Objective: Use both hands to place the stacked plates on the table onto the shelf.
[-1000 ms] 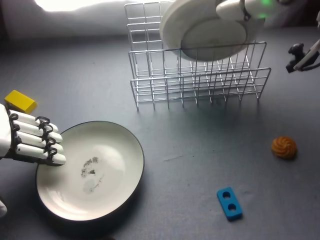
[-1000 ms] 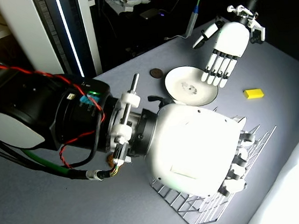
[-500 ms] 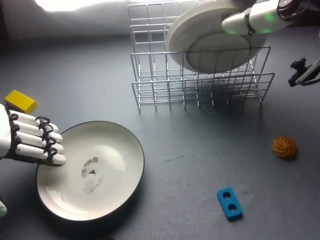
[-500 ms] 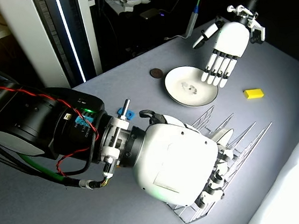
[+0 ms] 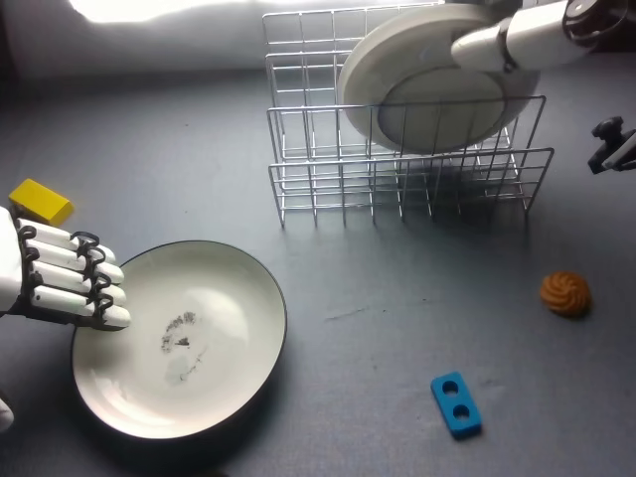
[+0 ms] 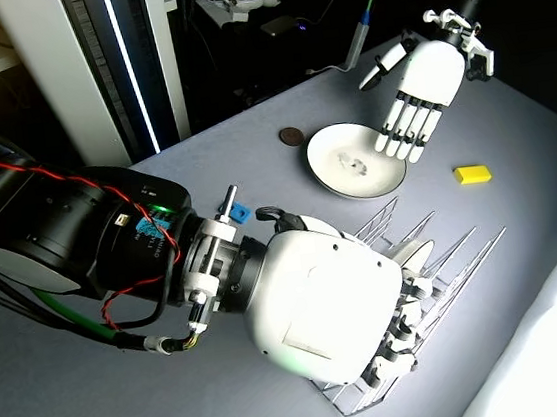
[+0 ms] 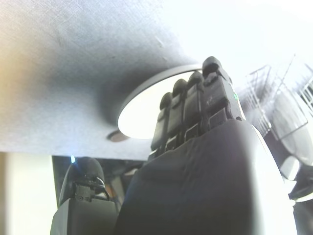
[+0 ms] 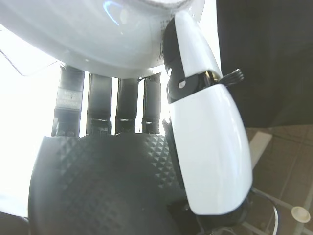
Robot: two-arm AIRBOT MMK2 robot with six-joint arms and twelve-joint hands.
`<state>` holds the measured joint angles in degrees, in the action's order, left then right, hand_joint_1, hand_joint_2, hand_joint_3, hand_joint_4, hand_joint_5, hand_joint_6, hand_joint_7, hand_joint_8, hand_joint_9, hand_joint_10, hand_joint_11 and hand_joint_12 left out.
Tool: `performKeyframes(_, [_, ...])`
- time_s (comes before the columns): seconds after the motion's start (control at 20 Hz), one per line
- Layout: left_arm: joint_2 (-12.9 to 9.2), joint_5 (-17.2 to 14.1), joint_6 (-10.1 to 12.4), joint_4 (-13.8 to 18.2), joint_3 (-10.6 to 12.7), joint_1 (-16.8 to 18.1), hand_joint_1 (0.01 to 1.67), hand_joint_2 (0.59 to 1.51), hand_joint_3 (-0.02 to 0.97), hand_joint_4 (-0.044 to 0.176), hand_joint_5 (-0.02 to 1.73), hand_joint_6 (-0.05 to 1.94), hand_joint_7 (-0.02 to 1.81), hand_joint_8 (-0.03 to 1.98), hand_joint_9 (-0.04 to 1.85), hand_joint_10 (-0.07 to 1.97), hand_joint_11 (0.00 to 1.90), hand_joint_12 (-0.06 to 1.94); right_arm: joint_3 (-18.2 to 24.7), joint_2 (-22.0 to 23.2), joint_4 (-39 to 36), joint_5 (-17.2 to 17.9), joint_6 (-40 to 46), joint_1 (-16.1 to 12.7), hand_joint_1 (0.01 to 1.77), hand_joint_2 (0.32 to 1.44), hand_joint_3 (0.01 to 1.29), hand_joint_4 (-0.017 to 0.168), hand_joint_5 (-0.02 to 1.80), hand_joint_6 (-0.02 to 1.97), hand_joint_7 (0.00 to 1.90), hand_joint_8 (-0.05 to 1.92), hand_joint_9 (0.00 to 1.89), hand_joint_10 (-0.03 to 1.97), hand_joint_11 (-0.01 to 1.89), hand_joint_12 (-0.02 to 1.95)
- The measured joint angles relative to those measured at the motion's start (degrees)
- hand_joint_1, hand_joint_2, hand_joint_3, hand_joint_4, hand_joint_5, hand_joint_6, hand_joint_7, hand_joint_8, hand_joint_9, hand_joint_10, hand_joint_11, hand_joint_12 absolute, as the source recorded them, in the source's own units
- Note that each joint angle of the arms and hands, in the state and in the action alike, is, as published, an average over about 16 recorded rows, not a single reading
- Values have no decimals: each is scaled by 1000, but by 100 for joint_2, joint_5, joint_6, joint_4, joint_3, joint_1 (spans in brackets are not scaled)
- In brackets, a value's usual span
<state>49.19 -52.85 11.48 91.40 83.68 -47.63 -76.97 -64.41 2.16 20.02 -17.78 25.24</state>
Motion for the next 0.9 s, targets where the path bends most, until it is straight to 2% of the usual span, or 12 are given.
performKeyframes(0.25, [0,1,0,-13,0,-18,24,1120,22,0,52,19,77,15,35,-15,24,54,75,88,-203,11,-121,-85,986,1161,13,-7,723,451,822,523,633,878,332,1585])
performKeyframes(0.5, [0,8,-1,-29,0,-47,24,1119,21,0,56,19,78,15,31,-17,24,57,357,290,-731,22,-417,-358,865,1178,13,-4,687,154,785,127,607,561,240,1448])
performKeyframes(0.7, [0,24,-1,-47,0,-91,24,1118,22,0,55,19,82,15,25,-19,25,52,774,508,-1200,-18,-1071,-640,778,1190,12,-2,620,43,716,37,573,381,186,1336])
performKeyframes(0.9, [7,49,-2,-69,0,-158,23,1118,22,0,56,19,87,16,23,-20,26,46,1376,769,-1594,-121,-2189,-911,741,1162,12,-1,459,33,532,24,441,234,128,1015])
